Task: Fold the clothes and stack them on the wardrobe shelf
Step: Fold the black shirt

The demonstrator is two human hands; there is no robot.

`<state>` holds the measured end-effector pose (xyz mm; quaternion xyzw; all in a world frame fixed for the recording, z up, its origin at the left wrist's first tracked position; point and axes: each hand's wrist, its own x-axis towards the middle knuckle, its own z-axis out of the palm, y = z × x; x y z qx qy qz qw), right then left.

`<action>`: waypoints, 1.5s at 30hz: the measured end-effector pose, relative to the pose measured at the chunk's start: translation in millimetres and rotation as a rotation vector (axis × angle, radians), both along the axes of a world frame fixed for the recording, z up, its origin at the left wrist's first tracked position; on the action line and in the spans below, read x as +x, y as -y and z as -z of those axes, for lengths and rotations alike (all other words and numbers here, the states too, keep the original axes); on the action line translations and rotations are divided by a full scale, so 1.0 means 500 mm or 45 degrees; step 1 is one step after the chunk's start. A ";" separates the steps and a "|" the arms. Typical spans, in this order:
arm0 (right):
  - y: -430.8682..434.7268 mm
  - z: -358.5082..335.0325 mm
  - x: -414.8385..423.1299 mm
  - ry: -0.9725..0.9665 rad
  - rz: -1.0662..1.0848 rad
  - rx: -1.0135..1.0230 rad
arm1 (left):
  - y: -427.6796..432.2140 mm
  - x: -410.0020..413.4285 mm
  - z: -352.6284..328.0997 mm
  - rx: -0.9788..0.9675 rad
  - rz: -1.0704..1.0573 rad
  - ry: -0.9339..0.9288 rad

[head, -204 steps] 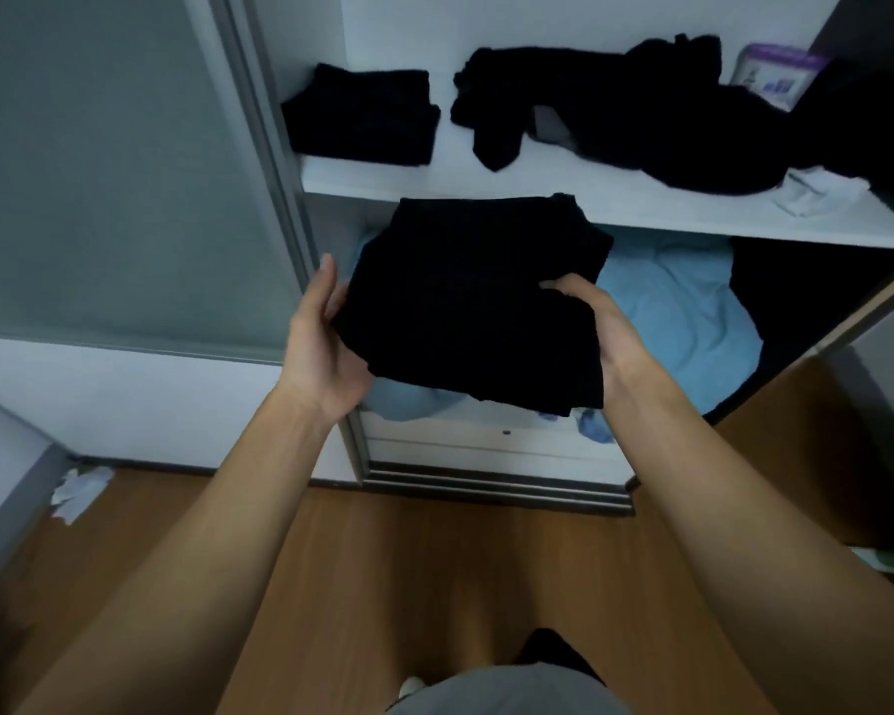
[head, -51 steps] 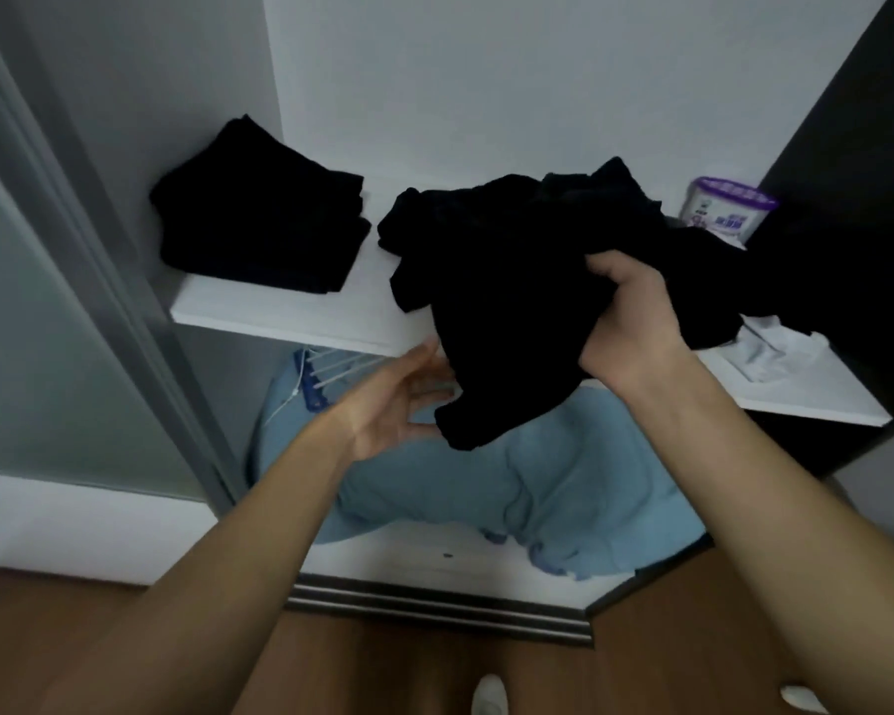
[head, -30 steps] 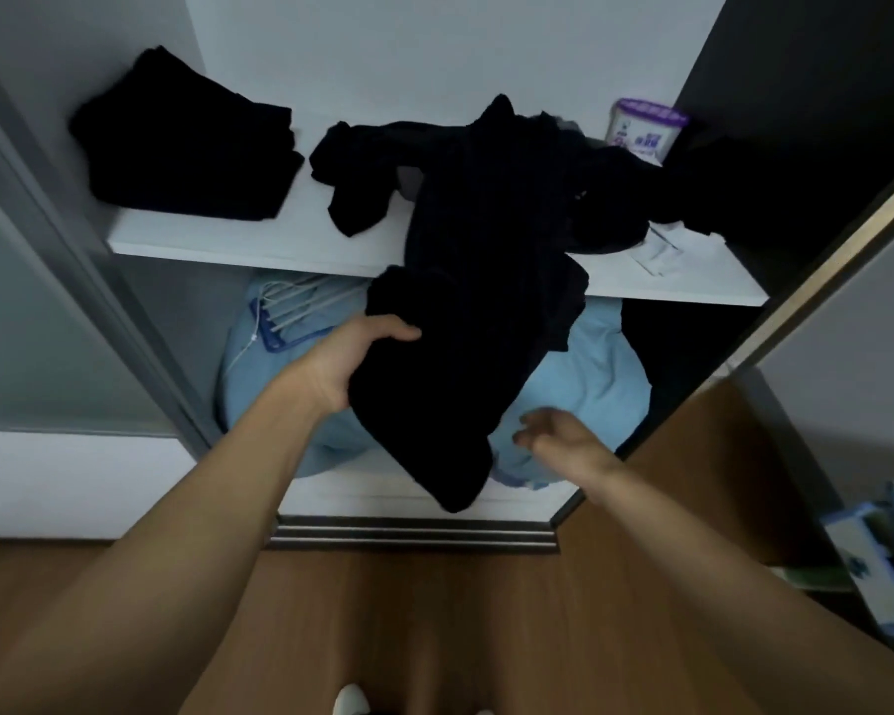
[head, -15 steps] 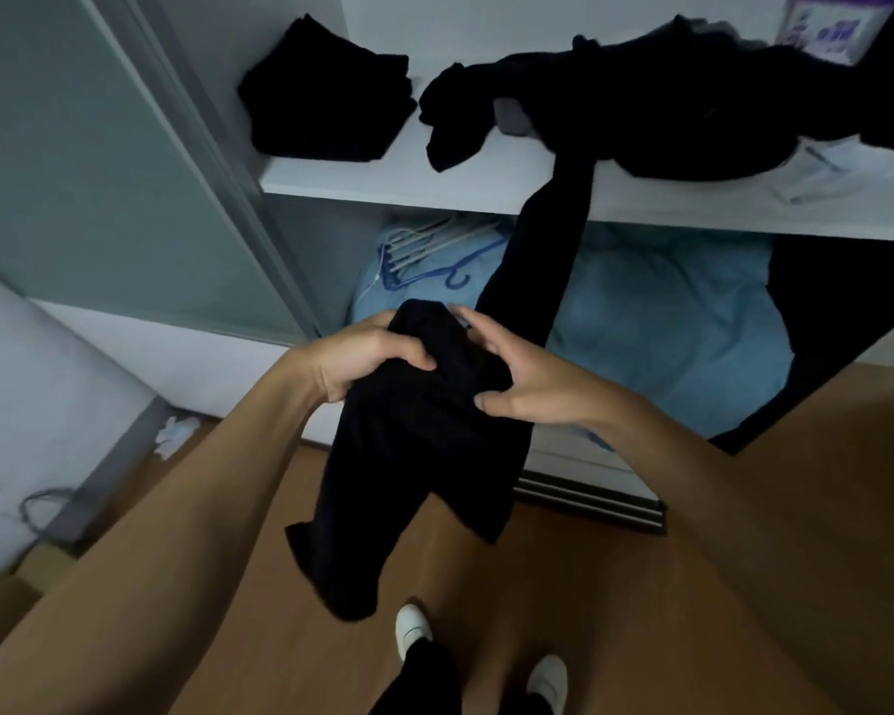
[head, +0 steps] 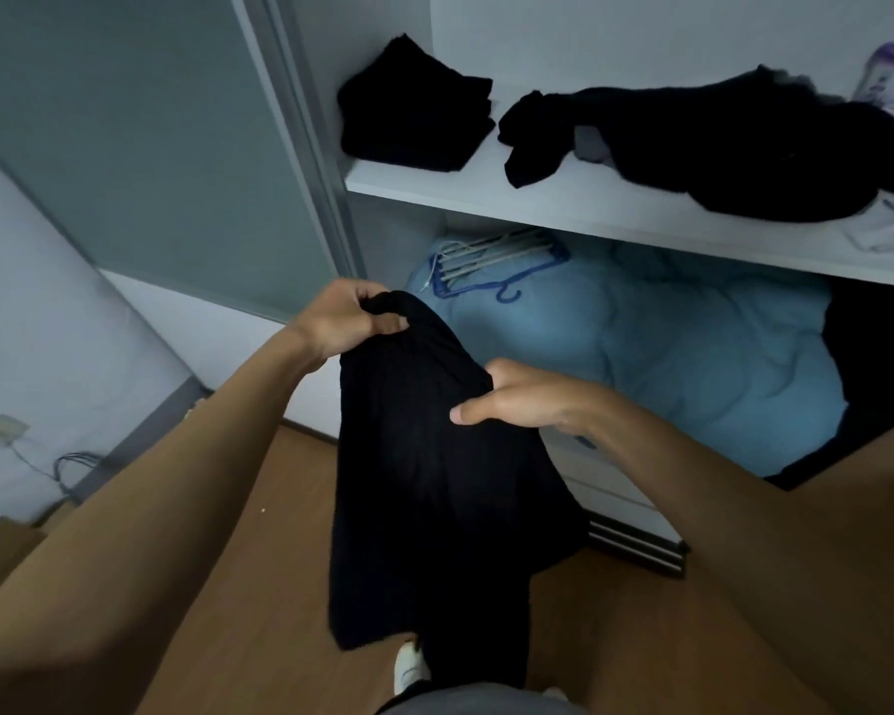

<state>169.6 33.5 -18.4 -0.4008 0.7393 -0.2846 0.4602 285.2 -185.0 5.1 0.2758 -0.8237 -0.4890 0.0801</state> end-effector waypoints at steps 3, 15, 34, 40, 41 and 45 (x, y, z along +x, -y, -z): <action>0.048 -0.028 -0.005 -0.141 0.234 -0.160 | 0.051 0.029 -0.002 0.028 -0.064 0.006; 0.088 -0.153 -0.073 0.333 0.165 -0.439 | 0.113 0.006 -0.102 0.005 0.155 -0.312; 0.088 -0.175 -0.127 -0.333 0.600 -0.972 | 0.197 0.021 -0.089 -0.060 0.309 -0.074; 0.089 -0.158 -0.131 -0.293 0.692 -0.957 | 0.145 0.009 -0.108 0.112 0.573 0.124; 0.091 -0.158 -0.130 -0.284 0.706 -0.966 | 0.132 0.003 -0.110 0.109 0.619 0.193; 0.102 -0.159 -0.124 -0.309 0.688 -0.888 | 0.071 -0.032 -0.114 0.163 0.644 0.140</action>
